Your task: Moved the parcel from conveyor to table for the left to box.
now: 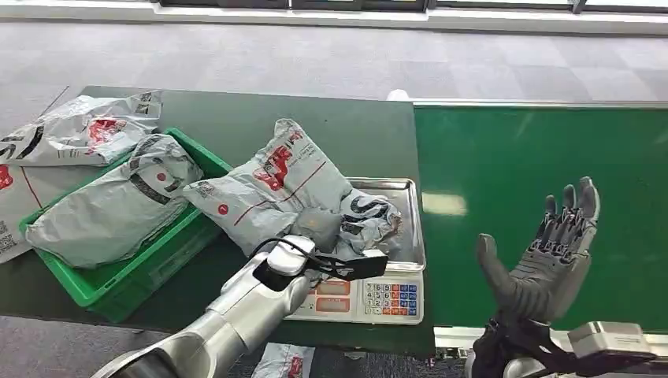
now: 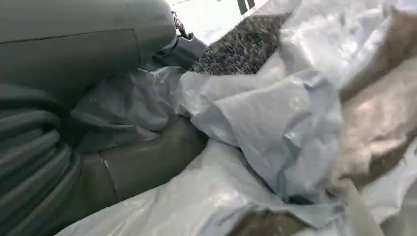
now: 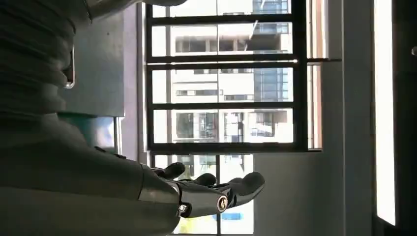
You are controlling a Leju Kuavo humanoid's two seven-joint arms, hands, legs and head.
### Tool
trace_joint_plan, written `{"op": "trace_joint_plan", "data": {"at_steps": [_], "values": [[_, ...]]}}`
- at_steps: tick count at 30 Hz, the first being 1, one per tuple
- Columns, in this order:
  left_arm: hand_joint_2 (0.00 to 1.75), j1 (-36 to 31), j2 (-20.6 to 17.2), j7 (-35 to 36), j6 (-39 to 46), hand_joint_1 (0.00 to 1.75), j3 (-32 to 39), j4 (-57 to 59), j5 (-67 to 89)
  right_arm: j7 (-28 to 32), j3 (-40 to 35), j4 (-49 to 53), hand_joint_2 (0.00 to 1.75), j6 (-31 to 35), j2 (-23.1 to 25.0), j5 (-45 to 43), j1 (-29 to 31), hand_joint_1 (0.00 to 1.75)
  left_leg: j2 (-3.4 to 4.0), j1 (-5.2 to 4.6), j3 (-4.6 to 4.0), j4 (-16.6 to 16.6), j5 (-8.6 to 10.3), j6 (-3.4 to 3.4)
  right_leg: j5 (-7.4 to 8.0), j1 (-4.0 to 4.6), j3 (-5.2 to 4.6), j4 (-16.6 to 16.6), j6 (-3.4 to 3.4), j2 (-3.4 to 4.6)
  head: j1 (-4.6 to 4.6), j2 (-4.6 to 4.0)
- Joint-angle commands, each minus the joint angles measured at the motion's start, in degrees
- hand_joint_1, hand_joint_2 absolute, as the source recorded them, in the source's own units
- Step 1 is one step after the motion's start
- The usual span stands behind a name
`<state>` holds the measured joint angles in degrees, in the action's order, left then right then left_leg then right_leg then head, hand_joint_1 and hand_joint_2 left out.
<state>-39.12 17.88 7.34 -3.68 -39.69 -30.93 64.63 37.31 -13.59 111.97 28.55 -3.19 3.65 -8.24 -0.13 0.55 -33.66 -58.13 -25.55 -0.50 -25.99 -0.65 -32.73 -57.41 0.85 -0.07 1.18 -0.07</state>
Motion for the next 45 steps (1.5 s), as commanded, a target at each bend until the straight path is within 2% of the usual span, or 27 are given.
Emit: {"op": "trace_joint_plan", "data": {"at_steps": [1,2,4,5,6,8,9,16,23,24,25,26,27,28,29,30,33,45], "values": [[1.75,8.21,-11.39,-8.11,30.24,1.75,7.8,-51.08,9.25,2.04,1.48,3.31,1.75,2.74,2.29,1.71,-7.51,0.0,-0.03,-0.05,-0.29,0.11,0.09,-0.02,0.03,-0.03,-0.32,0.02,-0.1,-0.05,0.0,0.0],[1.75,8.88,-13.7,-9.01,33.22,1.75,10.82,-59.48,11.14,2.1,1.02,3.37,1.75,3.69,2.15,1.94,-8.04,0.0,-0.01,-0.03,-0.46,-0.1,0.06,0.0,-0.03,-0.03,-0.48,-0.18,-0.06,-0.06,0.02,0.0],[1.75,9.9,-15.73,-10.98,34.76,1.75,17.12,-66.54,11.46,2.35,0.29,3.01,1.75,5.07,1.34,1.8,-8.17,0.0,0.23,0.0,-0.68,-0.12,0.03,-0.1,-0.02,0.0,-0.78,-0.25,-0.08,0.21,0.0,0.0],[1.75,10.27,-16.66,-12.01,35.61,1.75,19.98,-68.22,11.16,2.36,0.0,2.62,1.75,5.63,0.73,1.65,-8.08,0.0,0.26,-0.02,-0.79,-0.04,0.17,-0.1,0.13,-0.03,-0.91,-0.2,-0.05,0.29,0.02,0.0],[1.75,10.73,-17.13,-13.67,36.68,1.75,23.33,-69.11,10.22,2.3,-0.21,1.89,1.75,6.11,0.08,1.38,-7.88,0.0,0.64,-0.05,-0.65,0.05,0.06,-0.13,0.11,-0.05,-0.93,-0.19,-0.11,0.65,0.02,0.0],[1.75,11.6,-18.1,-15.42,38.64,1.75,26.89,-68.8,8.47,2.24,-0.38,0.52,1.75,5.89,-0.64,0.39,-7.31,0.0,0.58,-0.02,-0.54,0.08,0.04,-0.22,0.11,-0.02,-0.83,-0.14,-0.13,0.65,0.02,0.0],[1.75,11.91,-18.23,-16.12,39.29,1.75,27.63,-68.26,8.03,2.42,-0.42,0.12,1.75,5.88,-0.71,0.12,-7.09,0.0,0.69,-0.03,-0.46,0.17,0.05,-0.24,0.13,-0.01,-0.81,-0.1,-0.17,0.77,0.02,0.0],[1.75,12.16,-17.33,-17.11,40.51,1.75,27.19,-67.02,8.06,2.54,-0.51,0.13,1.75,6.0,-0.66,0.03,-6.94,0.0,0.1,0.03,-0.61,0.14,0.14,-0.21,-0.04,0.06,-0.75,-0.1,-0.21,0.07,0.02,0.0],[1.75,13.64,-18.8,-16.08,42.89,1.75,29.47,-65.37,8.53,2.24,-1.72,-0.74,1.75,5.89,-1.26,0.0,-6.73,0.0,0.21,0.03,-0.48,0.27,0.16,-0.21,0.05,0.0,-0.64,0.02,-0.2,0.19,0.02,0.0],[1.75,13.32,-19.45,-8.65,28.16,1.75,31.58,-61.32,11.17,2.09,-1.45,-0.38,1.75,4.12,-0.76,0.17,-6.74,0.0,0.16,0.01,-0.52,0.2,0.14,-0.22,0.02,-0.01,-0.68,-0.06,-0.19,0.15,0.02,0.0],[1.75,11.93,-20.09,-10.08,28.7,1.75,32.67,-55.47,8.21,1.57,-1.0,0.01,1.75,3.44,-0.17,0.72,-6.73,0.0,0.2,0.02,-0.44,0.29,0.16,-0.23,0.04,0.0,-0.61,0.02,-0.21,0.18,0.02,0.0],[1.75,10.54,-19.73,-5.28,16.82,1.75,35.04,-49.2,5.6,1.03,-0.68,0.27,1.75,1.89,0.28,1.27,-6.55,0.0,0.1,0.01,-0.52,0.2,0.16,-0.23,0.01,-0.01,-0.67,-0.07,-0.19,0.08,0.02,0.0],[1.75,9.06,-20.32,-7.22,19.0,1.75,35.71,-44.11,4.23,0.53,-0.1,0.46,1.75,1.1,0.87,1.75,-6.41,0.0,0.07,-0.01,-0.39,0.32,0.23,-0.25,0.04,-0.02,-0.57,0.0,-0.23,0.06,0.02,0.0],[1.75,7.92,-20.61,-6.25,17.21,1.75,36.95,-36.9,4.9,0.01,0.5,0.6,1.75,-0.56,1.56,2.55,-6.45,0.0,0.05,0.0,-0.37,0.4,0.28,-0.25,0.08,-0.01,-0.54,0.08,-0.25,0.02,0.02,0.0],[1.75,7.67,-20.46,-7.91,19.58,1.75,37.71,-33.66,4.67,0.01,0.96,0.64,1.75,-1.17,2.06,2.88,-6.61,0.0,-0.01,-0.01,-0.38,0.43,0.32,-0.25,0.09,-0.01,-0.56,0.08,-0.26,-0.03,0.02,0.0],[1.75,8.32,-20.16,-7.88,18.33,1.75,39.1,-30.47,4.03,-0.05,1.41,0.68,1.75,-2.42,2.59,3.27,-6.97,0.0,-0.03,-0.03,-0.35,0.39,0.32,-0.25,0.08,-0.04,-0.54,0.03,-0.25,-0.05,0.02,0.0],[1.75,9.65,-19.88,-8.42,18.7,1.75,39.7,-30.04,3.95,0.01,1.74,0.5,1.75,-3.16,2.95,3.47,-7.28,0.0,0.2,-0.03,-0.38,0.44,0.37,-0.39,0.22,0.08,-0.7,0.11,-0.38,0.18,0.02,0.0],[1.75,10.61,-19.63,-7.46,17.16,1.75,40.02,-31.76,5.16,-0.36,2.18,0.27,1.75,-4.71,3.99,4.09,-7.09,0.0,0.18,0.02,-0.65,0.2,0.3,-0.44,0.16,0.15,-0.94,-0.1,-0.43,0.23,0.02,0.0]]}}
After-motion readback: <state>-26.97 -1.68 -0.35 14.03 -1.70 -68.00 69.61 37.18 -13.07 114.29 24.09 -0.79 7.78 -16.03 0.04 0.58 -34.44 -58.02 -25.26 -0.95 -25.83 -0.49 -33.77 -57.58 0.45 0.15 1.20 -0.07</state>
